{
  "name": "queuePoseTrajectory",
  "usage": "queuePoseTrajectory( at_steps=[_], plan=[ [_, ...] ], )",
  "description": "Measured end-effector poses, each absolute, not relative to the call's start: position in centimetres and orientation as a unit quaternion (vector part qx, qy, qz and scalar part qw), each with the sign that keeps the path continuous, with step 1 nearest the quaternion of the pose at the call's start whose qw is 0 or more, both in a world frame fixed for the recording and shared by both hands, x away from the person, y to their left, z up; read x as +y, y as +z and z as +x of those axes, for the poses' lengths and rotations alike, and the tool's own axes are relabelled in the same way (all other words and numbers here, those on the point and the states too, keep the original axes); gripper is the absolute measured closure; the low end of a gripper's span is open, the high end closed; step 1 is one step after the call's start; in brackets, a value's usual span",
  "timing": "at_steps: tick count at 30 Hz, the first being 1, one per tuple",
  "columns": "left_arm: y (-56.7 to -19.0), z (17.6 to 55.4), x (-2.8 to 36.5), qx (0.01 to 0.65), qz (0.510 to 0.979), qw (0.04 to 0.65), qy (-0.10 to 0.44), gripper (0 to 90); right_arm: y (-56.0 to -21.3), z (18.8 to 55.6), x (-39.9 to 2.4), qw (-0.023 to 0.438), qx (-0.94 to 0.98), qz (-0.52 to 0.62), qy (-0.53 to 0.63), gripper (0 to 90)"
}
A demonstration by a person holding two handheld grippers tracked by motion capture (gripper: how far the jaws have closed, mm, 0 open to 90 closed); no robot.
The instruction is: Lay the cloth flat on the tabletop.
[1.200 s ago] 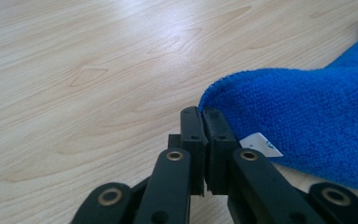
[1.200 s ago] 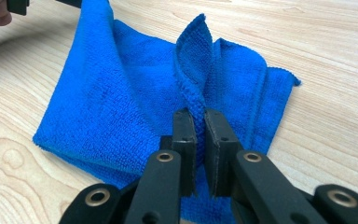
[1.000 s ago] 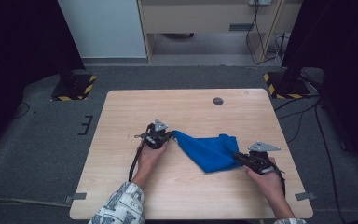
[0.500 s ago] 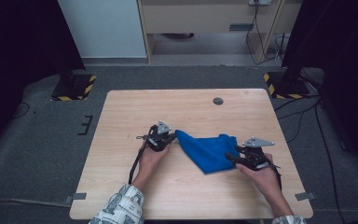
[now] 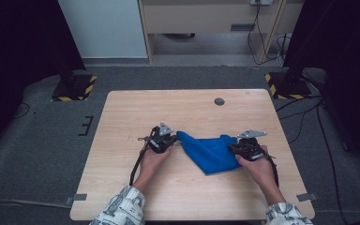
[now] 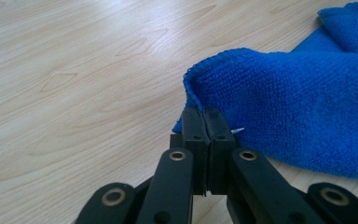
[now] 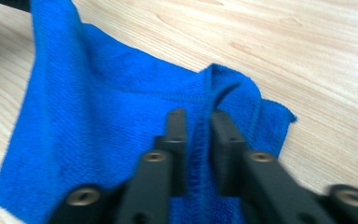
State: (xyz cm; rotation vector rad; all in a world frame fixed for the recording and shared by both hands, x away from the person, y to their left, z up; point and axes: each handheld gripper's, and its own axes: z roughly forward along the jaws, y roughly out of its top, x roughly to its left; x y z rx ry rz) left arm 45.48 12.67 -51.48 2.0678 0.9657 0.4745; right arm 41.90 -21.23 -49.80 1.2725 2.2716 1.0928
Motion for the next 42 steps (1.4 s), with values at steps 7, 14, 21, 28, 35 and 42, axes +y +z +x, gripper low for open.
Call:
queuePoseTrajectory(
  at_steps=[7, 14, 21, 28, 35, 42],
  plan=[
    [-50.7, 44.2, 13.5, 0.381, 0.816, 0.392, 0.190, 88.7, -49.2, 41.4, -21.7, 0.162, 0.787, 0.434, 0.409, 87.5],
    [-49.4, 42.1, 15.8, 0.388, 0.812, 0.389, 0.194, 88.8, -49.4, 41.3, -21.3, 0.163, 0.785, 0.431, 0.414, 87.5],
    [-49.1, 40.8, 17.9, 0.393, 0.814, 0.381, 0.195, 88.9, -49.1, 41.3, -20.2, 0.157, 0.784, 0.426, 0.423, 87.7],
    [-48.8, 40.3, 19.4, 0.399, 0.812, 0.380, 0.193, 88.9, -48.5, 41.2, -19.5, 0.158, 0.783, 0.417, 0.434, 87.9],
    [-49.3, 41.7, 17.9, 0.391, 0.820, 0.376, 0.182, 88.6, -47.5, 40.7, -21.9, 0.172, 0.769, 0.426, 0.445, 88.3],
    [-50.1, 43.1, 16.0, 0.381, 0.830, 0.371, 0.167, 87.5, -48.4, 40.3, -24.3, 0.174, 0.760, 0.446, 0.440, 88.3]
  ],
)
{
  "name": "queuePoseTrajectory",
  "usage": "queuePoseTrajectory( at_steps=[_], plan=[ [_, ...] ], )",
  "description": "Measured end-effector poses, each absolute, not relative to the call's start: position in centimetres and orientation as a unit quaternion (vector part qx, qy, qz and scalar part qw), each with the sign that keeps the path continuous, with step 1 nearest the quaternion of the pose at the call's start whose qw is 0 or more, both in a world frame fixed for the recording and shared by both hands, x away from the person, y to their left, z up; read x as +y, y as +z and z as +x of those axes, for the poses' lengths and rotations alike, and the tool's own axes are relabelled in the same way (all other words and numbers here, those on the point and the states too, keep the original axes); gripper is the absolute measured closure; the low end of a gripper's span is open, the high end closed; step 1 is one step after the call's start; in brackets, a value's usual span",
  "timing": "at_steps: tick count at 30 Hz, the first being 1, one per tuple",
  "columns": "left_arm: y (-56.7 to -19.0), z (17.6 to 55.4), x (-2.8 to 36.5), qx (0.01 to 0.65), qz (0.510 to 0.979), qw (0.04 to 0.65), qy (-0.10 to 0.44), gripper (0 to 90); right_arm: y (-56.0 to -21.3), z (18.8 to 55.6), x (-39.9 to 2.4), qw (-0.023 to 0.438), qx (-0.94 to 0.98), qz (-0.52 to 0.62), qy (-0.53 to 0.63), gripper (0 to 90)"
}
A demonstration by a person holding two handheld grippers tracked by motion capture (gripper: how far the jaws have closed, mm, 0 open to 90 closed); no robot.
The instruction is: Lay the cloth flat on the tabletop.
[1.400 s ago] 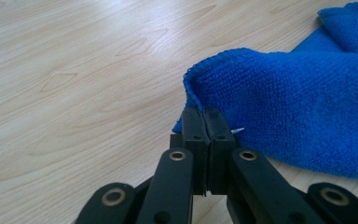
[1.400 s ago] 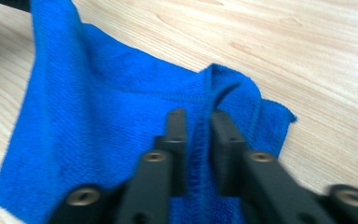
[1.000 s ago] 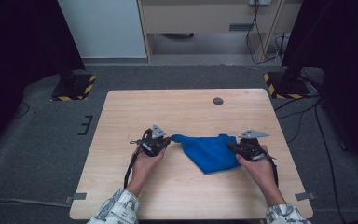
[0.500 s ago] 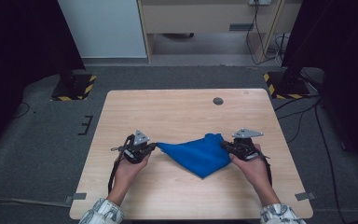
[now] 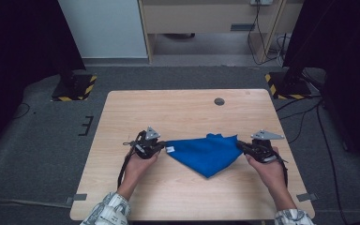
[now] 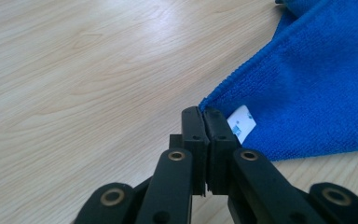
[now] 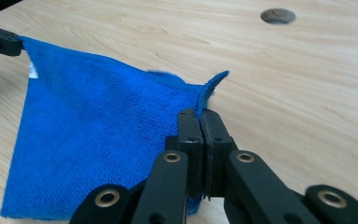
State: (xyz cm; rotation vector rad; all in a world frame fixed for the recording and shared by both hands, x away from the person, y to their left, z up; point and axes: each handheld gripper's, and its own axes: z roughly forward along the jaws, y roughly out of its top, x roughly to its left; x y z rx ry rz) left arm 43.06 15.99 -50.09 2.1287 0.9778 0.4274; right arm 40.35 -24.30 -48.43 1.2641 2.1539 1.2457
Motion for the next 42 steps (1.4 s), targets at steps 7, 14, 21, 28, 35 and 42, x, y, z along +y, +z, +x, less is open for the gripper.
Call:
queuePoseTrajectory(
  at_steps=[7, 14, 21, 28, 35, 42],
  plan=[
    [-51.0, 43.6, 15.1, 0.376, 0.835, 0.365, 0.164, 83.4, -49.3, 40.1, -24.7, 0.172, 0.759, 0.450, 0.438, 88.3],
    [-51.7, 44.4, 14.4, 0.377, 0.838, 0.363, 0.156, 82.3, -50.2, 40.0, -24.8, 0.170, 0.765, 0.451, 0.427, 88.1],
    [-51.5, 45.0, 14.2, 0.377, 0.829, 0.375, 0.173, 67.5, -50.8, 39.9, -24.9, 0.168, 0.768, 0.451, 0.423, 87.5],
    [-52.4, 46.2, 13.1, 0.378, 0.837, 0.361, 0.161, 50.3, -51.0, 39.9, -24.9, 0.167, 0.768, 0.451, 0.423, 87.2],
    [-52.9, 46.2, 13.1, 0.383, 0.839, 0.358, 0.148, 54.1, -50.9, 39.9, -25.0, 0.167, 0.766, 0.452, 0.426, 87.1],
    [-52.9, 45.0, 13.1, 0.372, 0.840, 0.373, 0.128, 84.3, -50.5, 39.7, -25.1, 0.169, 0.761, 0.453, 0.433, 87.2]
  ],
)
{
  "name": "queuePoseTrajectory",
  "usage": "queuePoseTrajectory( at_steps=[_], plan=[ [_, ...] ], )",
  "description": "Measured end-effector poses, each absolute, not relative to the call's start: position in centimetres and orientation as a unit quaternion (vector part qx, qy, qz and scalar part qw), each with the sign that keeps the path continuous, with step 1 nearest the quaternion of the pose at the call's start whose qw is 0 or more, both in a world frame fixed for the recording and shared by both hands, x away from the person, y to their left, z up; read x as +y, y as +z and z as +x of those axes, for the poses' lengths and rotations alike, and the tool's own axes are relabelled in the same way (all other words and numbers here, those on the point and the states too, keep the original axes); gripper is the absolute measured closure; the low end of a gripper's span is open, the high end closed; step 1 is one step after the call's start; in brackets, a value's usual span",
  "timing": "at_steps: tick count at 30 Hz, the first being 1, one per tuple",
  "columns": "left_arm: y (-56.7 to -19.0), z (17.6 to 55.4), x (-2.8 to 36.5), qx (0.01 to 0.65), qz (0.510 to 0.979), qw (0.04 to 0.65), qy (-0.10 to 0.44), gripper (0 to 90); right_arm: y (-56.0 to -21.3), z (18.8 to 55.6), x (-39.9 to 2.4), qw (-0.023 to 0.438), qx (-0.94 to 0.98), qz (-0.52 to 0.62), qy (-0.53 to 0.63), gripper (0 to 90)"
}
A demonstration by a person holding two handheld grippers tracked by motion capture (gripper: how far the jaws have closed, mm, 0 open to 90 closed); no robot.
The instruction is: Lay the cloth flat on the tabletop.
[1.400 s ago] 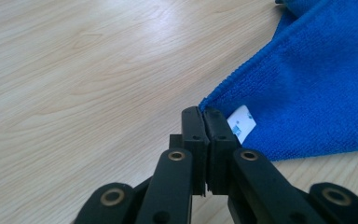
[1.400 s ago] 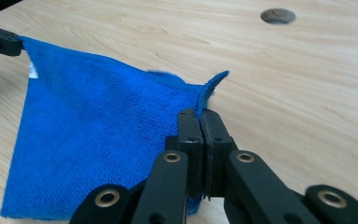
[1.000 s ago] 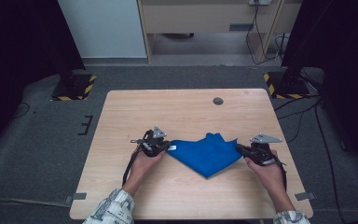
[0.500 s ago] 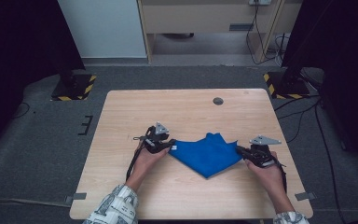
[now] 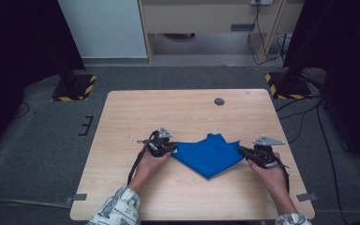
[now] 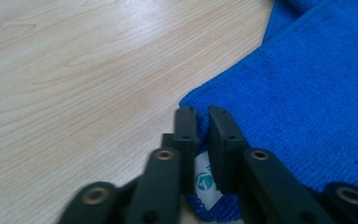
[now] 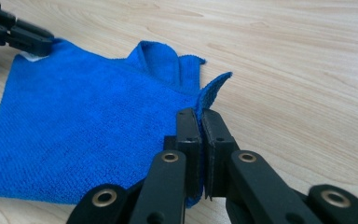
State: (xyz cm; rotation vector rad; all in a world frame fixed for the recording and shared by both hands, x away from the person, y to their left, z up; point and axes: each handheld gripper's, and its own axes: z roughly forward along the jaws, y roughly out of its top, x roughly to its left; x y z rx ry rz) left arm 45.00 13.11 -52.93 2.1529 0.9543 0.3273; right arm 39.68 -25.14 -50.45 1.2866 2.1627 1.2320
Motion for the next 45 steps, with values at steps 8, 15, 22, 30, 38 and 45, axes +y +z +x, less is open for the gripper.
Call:
queuePoseTrajectory(
  at_steps=[8, 15, 22, 30, 38, 45],
  plan=[
    [-51.5, 44.3, 13.0, 0.368, 0.830, 0.391, 0.152, 87.3, -49.2, 39.1, -24.9, 0.174, 0.758, 0.443, 0.446, 87.7],
    [-49.0, 43.6, 13.2, 0.369, 0.813, 0.416, 0.173, 87.7, -47.0, 38.1, -25.0, 0.186, 0.754, 0.430, 0.460, 88.0],
    [-46.5, 43.0, 13.2, 0.358, 0.803, 0.436, 0.191, 87.8, -44.8, 37.7, -25.5, 0.200, 0.750, 0.424, 0.466, 88.1],
    [-44.9, 42.7, 13.2, 0.354, 0.795, 0.450, 0.200, 87.9, -43.1, 37.8, -25.5, 0.208, 0.748, 0.416, 0.474, 88.1],
    [-43.0, 42.6, 14.2, 0.357, 0.785, 0.461, 0.209, 88.0, -41.8, 38.2, -25.0, 0.213, 0.745, 0.409, 0.481, 88.1],
    [-41.8, 42.1, 14.9, 0.358, 0.776, 0.472, 0.216, 88.0, -40.8, 38.0, -24.9, 0.217, 0.741, 0.404, 0.491, 88.1]
  ],
)
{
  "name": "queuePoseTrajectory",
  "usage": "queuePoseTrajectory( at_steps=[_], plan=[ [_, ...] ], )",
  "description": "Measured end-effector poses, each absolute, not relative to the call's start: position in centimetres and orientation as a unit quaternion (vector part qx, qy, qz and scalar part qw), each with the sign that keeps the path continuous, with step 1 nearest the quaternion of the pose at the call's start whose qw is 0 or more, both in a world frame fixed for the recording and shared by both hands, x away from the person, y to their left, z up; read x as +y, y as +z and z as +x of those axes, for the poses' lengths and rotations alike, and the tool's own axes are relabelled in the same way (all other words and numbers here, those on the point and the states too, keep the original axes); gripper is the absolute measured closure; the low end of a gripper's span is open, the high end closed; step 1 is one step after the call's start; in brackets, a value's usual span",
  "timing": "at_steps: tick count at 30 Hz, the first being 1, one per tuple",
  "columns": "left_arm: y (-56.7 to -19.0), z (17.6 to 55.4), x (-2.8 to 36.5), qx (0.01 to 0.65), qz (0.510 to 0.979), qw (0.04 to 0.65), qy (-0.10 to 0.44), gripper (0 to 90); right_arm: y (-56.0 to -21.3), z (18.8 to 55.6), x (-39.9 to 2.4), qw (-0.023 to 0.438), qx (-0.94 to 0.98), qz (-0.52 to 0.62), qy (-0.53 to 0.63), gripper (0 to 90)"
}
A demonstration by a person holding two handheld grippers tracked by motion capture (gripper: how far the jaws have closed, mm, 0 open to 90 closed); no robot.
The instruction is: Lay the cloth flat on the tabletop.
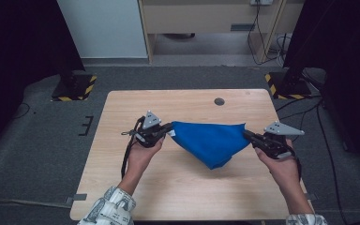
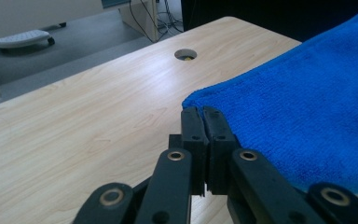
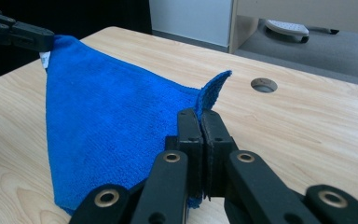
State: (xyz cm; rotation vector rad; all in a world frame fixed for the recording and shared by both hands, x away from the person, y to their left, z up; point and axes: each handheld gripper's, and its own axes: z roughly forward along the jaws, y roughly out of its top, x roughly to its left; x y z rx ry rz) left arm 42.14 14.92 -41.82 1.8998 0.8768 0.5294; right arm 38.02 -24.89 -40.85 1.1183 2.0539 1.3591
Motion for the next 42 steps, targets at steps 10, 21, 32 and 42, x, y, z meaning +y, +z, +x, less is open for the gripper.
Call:
queuePoseTrajectory(
  at_steps=[10, 21, 32, 42],
  plan=[
    [-39.6, 41.0, 15.3, 0.346, 0.768, 0.488, 0.230, 88.0, -39.1, 37.3, -24.7, 0.223, 0.737, 0.391, 0.504, 88.1],
    [-35.5, 38.9, 15.5, 0.322, 0.754, 0.518, 0.244, 87.9, -35.2, 35.5, -24.7, 0.239, 0.725, 0.371, 0.528, 88.2],
    [-36.2, 42.5, 14.2, 0.343, 0.765, 0.489, 0.243, 87.8, -37.4, 39.5, -24.2, 0.230, 0.738, 0.387, 0.503, 88.0],
    [-39.0, 47.6, 13.4, 0.374, 0.779, 0.443, 0.239, 87.7, -40.9, 44.4, -24.8, 0.211, 0.736, 0.424, 0.485, 87.9]
  ],
)
